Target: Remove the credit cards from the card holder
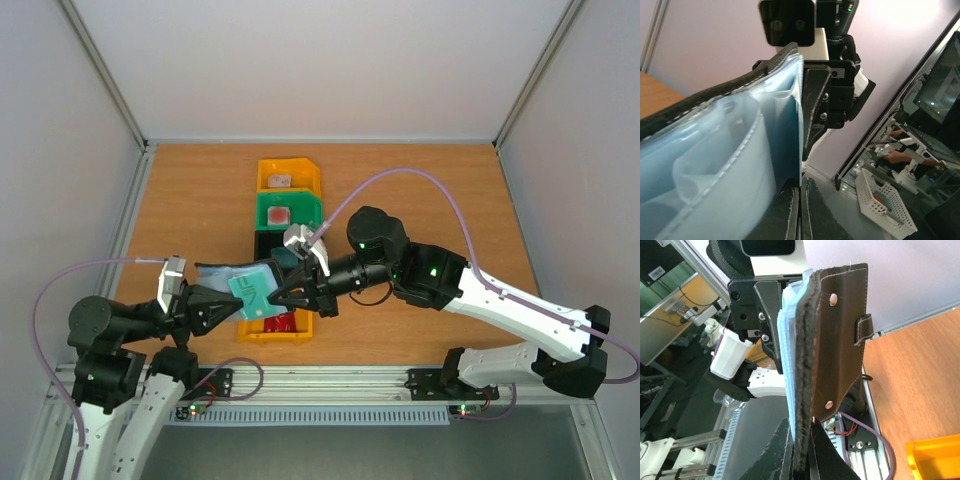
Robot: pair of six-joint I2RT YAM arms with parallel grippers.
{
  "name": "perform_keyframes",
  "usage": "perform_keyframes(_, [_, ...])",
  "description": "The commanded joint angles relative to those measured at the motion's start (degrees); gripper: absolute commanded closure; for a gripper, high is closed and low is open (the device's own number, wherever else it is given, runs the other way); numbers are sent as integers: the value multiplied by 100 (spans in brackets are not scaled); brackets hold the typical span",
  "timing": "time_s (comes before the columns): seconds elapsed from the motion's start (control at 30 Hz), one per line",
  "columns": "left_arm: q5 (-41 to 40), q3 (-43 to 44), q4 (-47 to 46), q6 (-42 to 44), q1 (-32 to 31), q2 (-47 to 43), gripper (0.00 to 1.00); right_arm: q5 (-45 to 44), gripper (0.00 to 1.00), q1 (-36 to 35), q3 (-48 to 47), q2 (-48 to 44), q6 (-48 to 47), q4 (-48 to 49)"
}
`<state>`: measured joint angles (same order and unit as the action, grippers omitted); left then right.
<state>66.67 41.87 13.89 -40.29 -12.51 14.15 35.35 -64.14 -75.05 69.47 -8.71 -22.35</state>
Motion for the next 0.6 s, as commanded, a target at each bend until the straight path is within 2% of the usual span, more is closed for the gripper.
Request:
perform_keyframes(0.0, [182, 22, 19, 21, -14, -147, 100, -193, 99, 21, -116, -166, -95, -18])
perform_keyframes(0.23, [197, 80, 211, 43, -13, -116, 100, -277, 99, 26, -59, -270, -127, -106])
perform_keyframes(0.3, [220, 104, 221, 69, -14, -130, 100, -319, 96, 24, -55, -308, -150, -158])
perform_keyframes(0.47, [228, 129, 282, 140, -8, -130, 100, -482, 77, 24, 56, -506, -197, -244])
perform_keyframes(0.53, [202, 123, 252, 151, -10, -127, 100, -401, 79, 24, 60, -515, -186, -244])
perform_keyframes(0.57, [204, 120, 236, 168, -12, -125, 100, -332, 83, 24, 54, -505, -176, -244])
